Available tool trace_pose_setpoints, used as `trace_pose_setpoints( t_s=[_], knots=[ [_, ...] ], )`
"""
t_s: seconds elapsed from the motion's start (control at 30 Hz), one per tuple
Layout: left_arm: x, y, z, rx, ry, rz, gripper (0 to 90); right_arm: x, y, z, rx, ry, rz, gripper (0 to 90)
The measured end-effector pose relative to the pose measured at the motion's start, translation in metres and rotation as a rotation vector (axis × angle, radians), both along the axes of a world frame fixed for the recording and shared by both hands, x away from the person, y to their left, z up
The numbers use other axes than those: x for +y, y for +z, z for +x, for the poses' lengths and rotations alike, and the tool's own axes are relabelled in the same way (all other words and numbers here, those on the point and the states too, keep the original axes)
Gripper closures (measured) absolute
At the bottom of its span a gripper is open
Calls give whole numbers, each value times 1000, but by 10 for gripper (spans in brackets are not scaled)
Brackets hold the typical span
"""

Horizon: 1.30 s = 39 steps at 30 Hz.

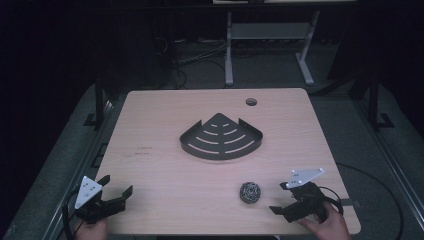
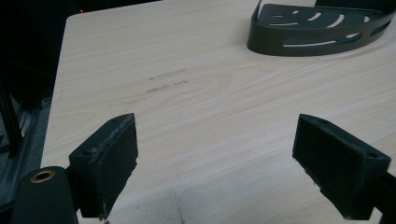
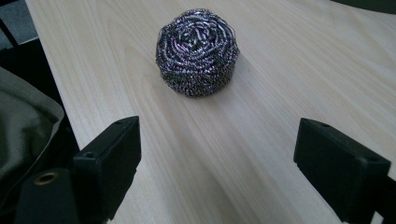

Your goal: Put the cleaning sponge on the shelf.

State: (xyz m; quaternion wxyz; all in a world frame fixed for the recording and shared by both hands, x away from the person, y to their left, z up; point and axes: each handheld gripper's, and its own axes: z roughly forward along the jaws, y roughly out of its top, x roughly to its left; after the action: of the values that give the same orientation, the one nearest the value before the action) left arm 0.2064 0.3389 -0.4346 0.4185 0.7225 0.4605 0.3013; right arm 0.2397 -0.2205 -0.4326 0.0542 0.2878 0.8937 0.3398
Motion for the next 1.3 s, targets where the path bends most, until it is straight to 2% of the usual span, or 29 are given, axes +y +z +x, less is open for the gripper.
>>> trace_pose_setpoints(
  t_s=[0.2,0.57,0.73,0.9,1.2,1.3],
  knots=[
    [0,0,0,1,-3,-3,134,10,1,5,15,24,-39,144],
    [0,0,0,3,3,-1,134,30,6,15,28,67,-64,144],
    [0,0,-1,1,3,0,134,39,5,21,49,85,-74,145],
    [0,0,-1,0,4,-1,134,50,7,26,37,113,-106,144],
    [1,1,0,-3,2,-5,134,68,3,35,45,157,-144,145],
    [1,1,-1,-4,3,-4,134,72,2,38,63,169,-151,149]
  ],
)
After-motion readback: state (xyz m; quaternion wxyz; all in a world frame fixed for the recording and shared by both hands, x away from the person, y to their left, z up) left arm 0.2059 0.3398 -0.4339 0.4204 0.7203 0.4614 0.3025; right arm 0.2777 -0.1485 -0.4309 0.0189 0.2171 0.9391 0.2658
